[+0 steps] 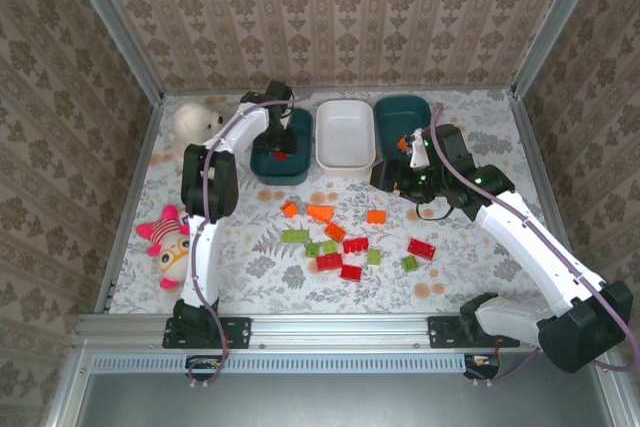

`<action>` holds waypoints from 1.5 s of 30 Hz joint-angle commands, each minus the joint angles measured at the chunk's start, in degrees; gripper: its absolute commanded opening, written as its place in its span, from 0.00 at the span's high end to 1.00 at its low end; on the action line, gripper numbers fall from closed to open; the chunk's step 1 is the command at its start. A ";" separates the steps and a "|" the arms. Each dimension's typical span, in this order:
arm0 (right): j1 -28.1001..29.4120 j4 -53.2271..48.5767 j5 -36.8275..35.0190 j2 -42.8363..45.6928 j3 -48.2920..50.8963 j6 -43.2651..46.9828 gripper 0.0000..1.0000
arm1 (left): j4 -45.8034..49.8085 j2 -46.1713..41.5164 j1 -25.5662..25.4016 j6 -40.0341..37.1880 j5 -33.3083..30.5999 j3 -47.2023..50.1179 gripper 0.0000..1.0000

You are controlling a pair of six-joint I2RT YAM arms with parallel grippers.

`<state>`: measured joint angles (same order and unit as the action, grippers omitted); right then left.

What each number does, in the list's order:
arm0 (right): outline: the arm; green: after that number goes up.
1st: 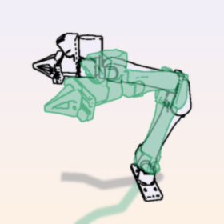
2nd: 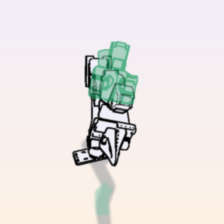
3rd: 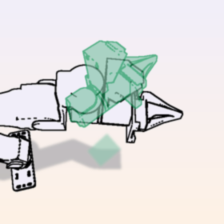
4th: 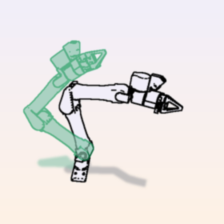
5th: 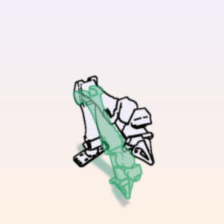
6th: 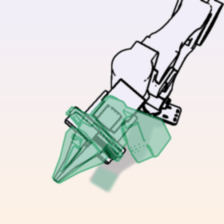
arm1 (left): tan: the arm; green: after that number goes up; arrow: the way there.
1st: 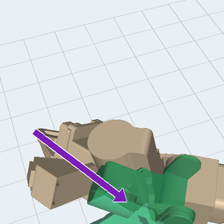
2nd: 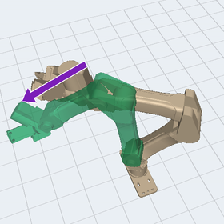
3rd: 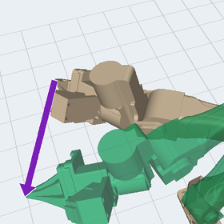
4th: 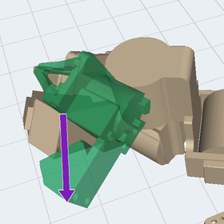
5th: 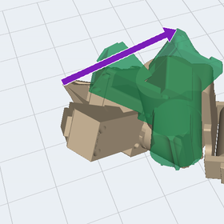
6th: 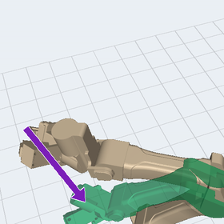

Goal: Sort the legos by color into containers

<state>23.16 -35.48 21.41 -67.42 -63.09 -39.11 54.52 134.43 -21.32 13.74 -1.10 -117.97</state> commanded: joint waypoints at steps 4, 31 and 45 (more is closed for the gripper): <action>0.31 -4.06 -2.14 -0.71 -3.41 3.34 0.34 | 1.40 -5.20 0.21 2.29 1.48 -2.20 0.40; 13.32 -23.77 -18.51 -8.91 15.01 -5.41 0.22 | -26.32 -79.78 -10.53 21.23 15.25 68.08 0.16; 11.30 -17.61 -20.55 -23.04 12.00 0.74 0.28 | -24.99 -81.57 -12.49 22.92 12.31 67.93 0.17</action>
<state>34.70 -54.08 2.33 -88.62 -49.06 -40.49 29.95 52.42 -33.23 35.64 12.23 -48.93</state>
